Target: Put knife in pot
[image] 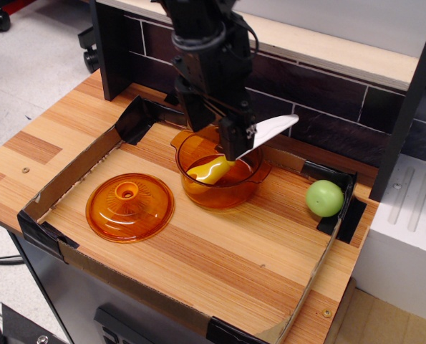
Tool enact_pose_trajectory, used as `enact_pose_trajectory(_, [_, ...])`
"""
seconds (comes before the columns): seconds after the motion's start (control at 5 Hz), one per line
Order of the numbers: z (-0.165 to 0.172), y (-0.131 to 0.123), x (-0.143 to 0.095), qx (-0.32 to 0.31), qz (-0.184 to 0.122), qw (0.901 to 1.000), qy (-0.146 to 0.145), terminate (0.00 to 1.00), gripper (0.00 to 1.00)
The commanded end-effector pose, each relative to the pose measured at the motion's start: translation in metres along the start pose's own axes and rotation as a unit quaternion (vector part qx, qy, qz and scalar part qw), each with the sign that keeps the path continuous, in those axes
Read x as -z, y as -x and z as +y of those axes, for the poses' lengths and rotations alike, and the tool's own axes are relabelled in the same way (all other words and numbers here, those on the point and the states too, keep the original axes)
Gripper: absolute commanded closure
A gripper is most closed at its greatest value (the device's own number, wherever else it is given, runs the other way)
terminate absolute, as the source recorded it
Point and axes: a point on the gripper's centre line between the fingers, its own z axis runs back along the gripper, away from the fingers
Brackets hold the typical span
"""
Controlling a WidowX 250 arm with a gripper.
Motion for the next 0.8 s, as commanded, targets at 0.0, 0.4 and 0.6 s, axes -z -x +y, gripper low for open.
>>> enact_pose_trajectory(0.0, [0.010,0.042,-0.063,0.015,-0.024,0.9994,0.022,0.00,0.00])
enact_pose_trajectory(0.4, [0.009,0.063,-0.078,0.025,-0.015,0.9995,0.015,0.00,0.00])
enact_pose_trajectory(0.6, [0.009,0.063,-0.078,0.025,-0.015,0.9995,0.015,1.00,0.00])
